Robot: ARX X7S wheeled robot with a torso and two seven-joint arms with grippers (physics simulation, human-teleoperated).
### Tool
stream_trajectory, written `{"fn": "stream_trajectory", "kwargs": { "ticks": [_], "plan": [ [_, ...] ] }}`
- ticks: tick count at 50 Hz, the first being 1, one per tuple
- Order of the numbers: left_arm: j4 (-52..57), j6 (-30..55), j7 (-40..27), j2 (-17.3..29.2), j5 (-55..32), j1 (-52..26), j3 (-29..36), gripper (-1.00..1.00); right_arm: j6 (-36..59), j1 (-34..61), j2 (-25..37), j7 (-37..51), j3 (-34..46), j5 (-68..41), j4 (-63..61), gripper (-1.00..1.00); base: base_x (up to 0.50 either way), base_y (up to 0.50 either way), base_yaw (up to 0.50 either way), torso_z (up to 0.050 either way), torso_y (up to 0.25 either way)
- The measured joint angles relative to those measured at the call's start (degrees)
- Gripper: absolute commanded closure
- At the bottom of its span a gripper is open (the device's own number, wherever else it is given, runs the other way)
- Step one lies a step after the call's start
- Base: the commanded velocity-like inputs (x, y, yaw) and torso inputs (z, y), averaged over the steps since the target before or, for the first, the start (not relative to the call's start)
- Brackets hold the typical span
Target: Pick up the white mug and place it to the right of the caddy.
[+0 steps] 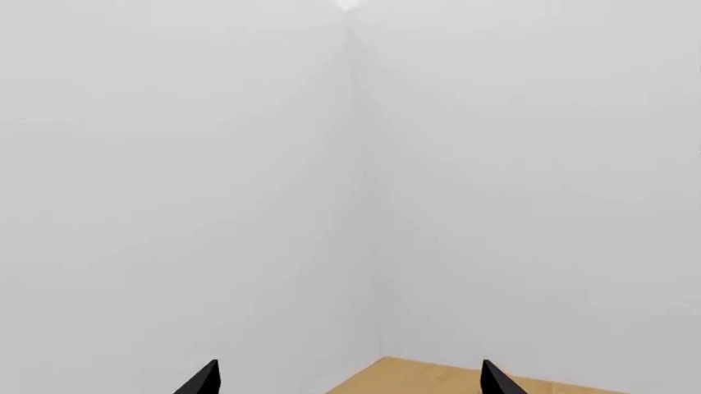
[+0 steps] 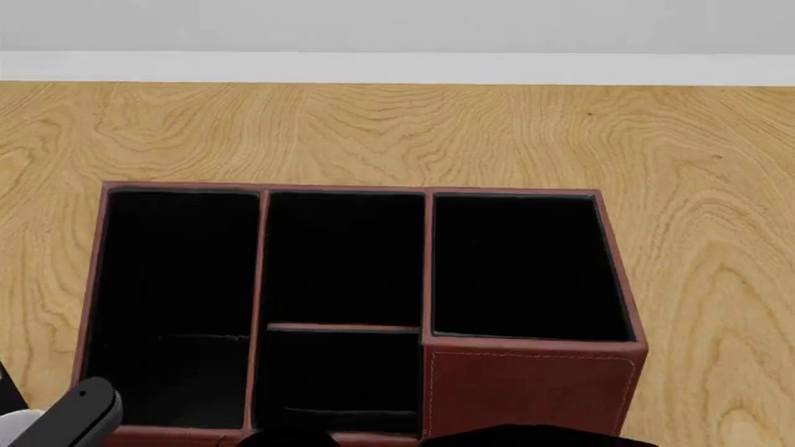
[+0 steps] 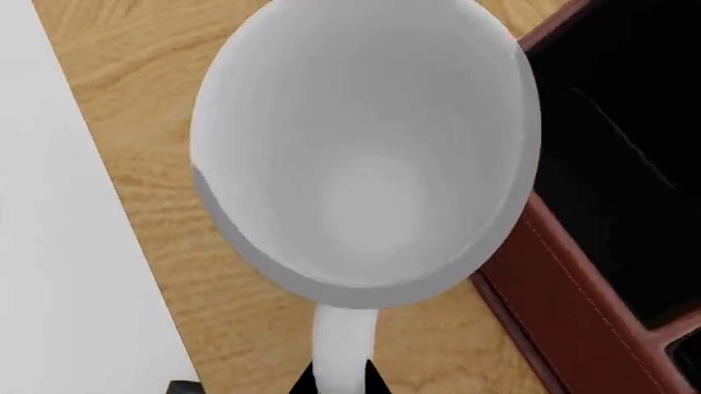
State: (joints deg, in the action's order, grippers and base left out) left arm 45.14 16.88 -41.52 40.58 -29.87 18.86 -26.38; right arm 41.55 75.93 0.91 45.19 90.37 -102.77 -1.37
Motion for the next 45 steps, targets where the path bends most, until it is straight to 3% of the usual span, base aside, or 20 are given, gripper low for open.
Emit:
{"fn": "stream_trajectory", "kwargs": {
  "ticks": [27, 45],
  "plan": [
    [2.8, 1.5, -0.6, 0.3, -0.6, 0.0, 0.2, -1.00, -3.5, 3.7, 6.9, 11.9, -5.7, -4.7, -19.2, 1.00, 0.00, 0.00, 0.00, 0.000, 0.000],
    [-2.3, 1.1, 2.6, -0.3, 1.1, -11.9, 14.5, -1.00, -6.2, 5.6, 15.4, 16.7, -10.3, -6.4, -29.6, 1.00, 0.00, 0.00, 0.00, 0.000, 0.001]
  ]
}}
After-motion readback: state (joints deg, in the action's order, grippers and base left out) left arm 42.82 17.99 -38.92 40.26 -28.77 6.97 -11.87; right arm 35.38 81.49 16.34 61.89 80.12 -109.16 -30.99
